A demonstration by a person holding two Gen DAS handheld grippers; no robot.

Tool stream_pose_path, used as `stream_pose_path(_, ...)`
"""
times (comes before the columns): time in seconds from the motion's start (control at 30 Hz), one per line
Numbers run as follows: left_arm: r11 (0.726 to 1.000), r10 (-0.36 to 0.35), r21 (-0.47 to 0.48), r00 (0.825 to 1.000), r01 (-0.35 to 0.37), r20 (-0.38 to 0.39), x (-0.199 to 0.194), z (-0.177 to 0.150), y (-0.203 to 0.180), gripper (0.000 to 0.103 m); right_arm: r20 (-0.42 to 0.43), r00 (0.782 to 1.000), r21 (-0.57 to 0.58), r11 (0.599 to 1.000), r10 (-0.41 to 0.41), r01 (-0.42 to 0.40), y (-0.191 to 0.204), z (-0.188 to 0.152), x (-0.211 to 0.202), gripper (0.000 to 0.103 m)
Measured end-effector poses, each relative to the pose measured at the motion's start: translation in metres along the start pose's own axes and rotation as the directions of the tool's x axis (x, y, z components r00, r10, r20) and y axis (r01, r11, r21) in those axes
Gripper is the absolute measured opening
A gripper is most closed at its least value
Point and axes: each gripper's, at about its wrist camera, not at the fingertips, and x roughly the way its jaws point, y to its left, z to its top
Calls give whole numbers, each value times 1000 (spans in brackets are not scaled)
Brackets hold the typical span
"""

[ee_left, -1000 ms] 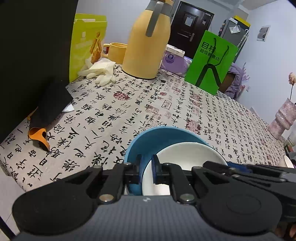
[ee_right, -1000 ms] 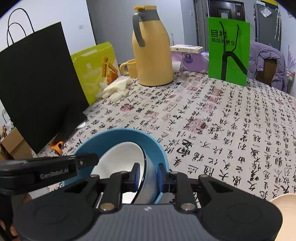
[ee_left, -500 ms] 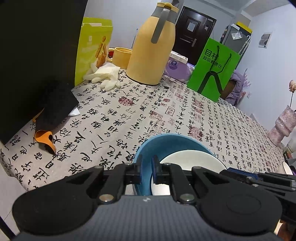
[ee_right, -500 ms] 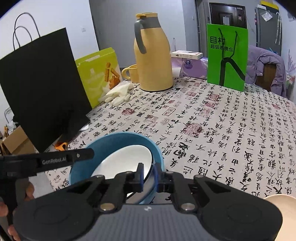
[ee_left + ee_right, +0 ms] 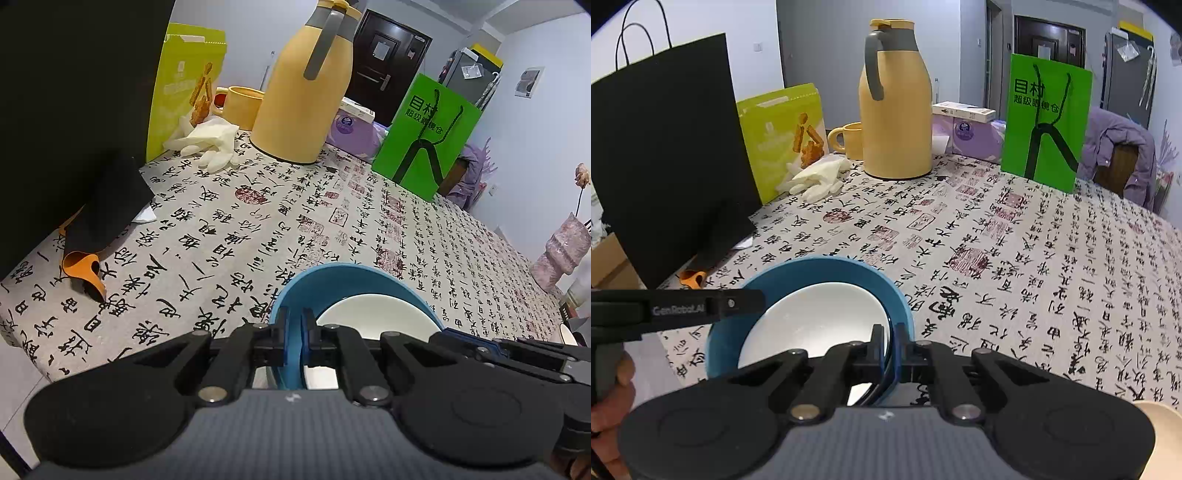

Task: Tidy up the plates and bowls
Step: 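Open both tools to release the white bowl rim, then move both tools toward the second white bowl beside the vase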

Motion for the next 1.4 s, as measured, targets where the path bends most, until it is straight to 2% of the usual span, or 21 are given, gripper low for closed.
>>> stream_pose_path(0.2, 1000, 5, -2, 1000, -5, 0, 0, 0, -1, 9, -11, 1000, 14, 1000, 22, -22, -3, 2, 10, 5)
stream_pose_path(0.4, 1000, -8, 1, 999, 8, 35, -11, 3, -5, 9, 13, 997, 54, 995, 77, -78, -11, 3, 0, 15)
stream_pose_path(0.57, 1000, -10, 4, 998, 10, 68, -21, 5, -10, 10, 67, 993, 59, 993, 98, -102, -15, 3, -17, 33)
stream_pose_path(0.63, 1000, -3, 6, 997, 2, 80, -24, 5, -11, 12, 80, 992, 64, 993, 99, -104, -17, 2, -22, 48)
stream_pose_path(0.67, 1000, -1, 8, 996, 1, 86, -25, 4, -11, 13, 85, 992, 68, 993, 96, -102, -19, 2, -24, 52)
stream_pose_path(0.7, 1000, 0, 13, 996, -2, 93, -27, 4, -12, 18, 89, 992, 72, 993, 91, -98, -20, 1, -26, 58)
stream_pose_path(0.73, 1000, 4, 18, 995, -6, 101, -28, 4, -14, 29, 92, 992, 76, 993, 88, -95, -22, 0, -28, 67)
stream_pose_path(0.77, 1000, 7, 23, 994, -9, 110, -30, 3, -15, 35, 98, 992, 83, 992, 83, -92, -25, -1, -30, 72)
stream_pose_path(0.8, 999, 10, 29, 993, -13, 121, -32, 3, -17, 44, 103, 991, 88, 992, 80, -89, -27, -2, -33, 83)
stream_pose_path(0.83, 999, 14, 36, 991, -19, 135, -34, 2, -19, 51, 109, 991, 93, 992, 76, -86, -29, -3, -35, 90)
stream_pose_path(0.87, 999, 14, 43, 989, -20, 147, -36, 2, -20, 55, 114, 991, 100, 992, 69, -81, -31, -4, -37, 93)
stream_pose_path(0.93, 998, 17, 54, 985, -27, 170, -41, 0, -24, 78, 123, 991, 110, 992, 53, -66, -36, -5, -41, 101)
stream_pose_path(0.97, 998, 18, 60, 982, -29, 187, -43, 0, -26, 85, 129, 991, 114, 992, 46, -61, -38, -6, -44, 102)
stream_pose_path(1.0, 997, 18, 65, 978, -32, 207, -46, -1, -28, 98, 135, 990, 118, 991, 44, -60, -40, -8, -46, 103)
stream_pose_path(1.03, 997, 16, 73, 974, -34, 227, -48, -3, -31, 103, 140, 989, 124, 990, 43, -60, -43, -9, -48, 103)
stream_pose_path(1.4, 991, -22, 131, 960, -15, 279, -61, -13, -63, 103, 177, 984, 184, 982, -3, -30, -73, -22, -70, 103)
